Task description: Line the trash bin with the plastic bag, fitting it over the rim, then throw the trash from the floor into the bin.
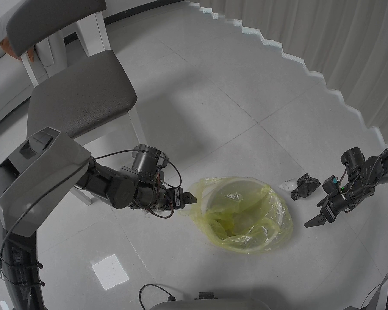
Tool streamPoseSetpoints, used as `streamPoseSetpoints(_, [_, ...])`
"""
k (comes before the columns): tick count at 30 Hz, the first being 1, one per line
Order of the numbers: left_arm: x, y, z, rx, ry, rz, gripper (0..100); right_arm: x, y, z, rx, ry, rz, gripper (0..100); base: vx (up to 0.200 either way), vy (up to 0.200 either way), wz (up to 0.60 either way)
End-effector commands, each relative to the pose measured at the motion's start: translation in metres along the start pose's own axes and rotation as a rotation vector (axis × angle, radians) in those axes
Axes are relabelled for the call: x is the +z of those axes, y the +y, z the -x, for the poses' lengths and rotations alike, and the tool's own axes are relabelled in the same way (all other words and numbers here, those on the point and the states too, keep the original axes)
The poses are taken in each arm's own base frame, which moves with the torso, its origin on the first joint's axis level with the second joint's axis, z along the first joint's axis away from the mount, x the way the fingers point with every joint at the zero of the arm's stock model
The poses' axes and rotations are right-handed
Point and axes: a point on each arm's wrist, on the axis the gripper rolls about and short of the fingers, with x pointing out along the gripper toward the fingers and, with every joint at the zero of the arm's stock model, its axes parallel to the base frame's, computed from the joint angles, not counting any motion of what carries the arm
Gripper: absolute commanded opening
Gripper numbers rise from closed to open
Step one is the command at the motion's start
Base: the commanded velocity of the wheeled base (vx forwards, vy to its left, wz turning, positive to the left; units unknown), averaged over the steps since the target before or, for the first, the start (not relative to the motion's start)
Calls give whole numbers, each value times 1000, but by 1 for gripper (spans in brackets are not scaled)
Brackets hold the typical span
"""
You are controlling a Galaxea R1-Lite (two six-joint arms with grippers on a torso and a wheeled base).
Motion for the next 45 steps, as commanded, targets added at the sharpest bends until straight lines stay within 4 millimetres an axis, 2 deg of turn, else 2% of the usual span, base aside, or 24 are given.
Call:
streamPoseSetpoints(1, [-2, 1, -18, 3, 15, 1, 100, 0, -1, 1, -4, -4, 0, 100, 0, 0, 0])
streamPoseSetpoints(12, [8, -5, -34, -26, -8, 1, 100, 0, -2, 1, -8, -9, 0, 100, 0, 0, 0])
streamPoseSetpoints(26, [1, -11, -48, -49, -21, 10, 100, 0, -2, 1, -8, -8, -2, 100, 0, 0, 0])
streamPoseSetpoints(27, [1, -11, -48, -50, -22, 13, 0, 0, -2, 1, -8, -8, -2, 100, 0, 0, 0])
streamPoseSetpoints(39, [-1, -7, -54, -42, -15, 13, 0, 1, -5, -1, -13, -15, 1, 100, 0, 0, 0])
streamPoseSetpoints(45, [-5, -10, -63, -47, -3, -4, 0, 1, -9, -10, -5, -5, -4, 100, 0, 0, 0])
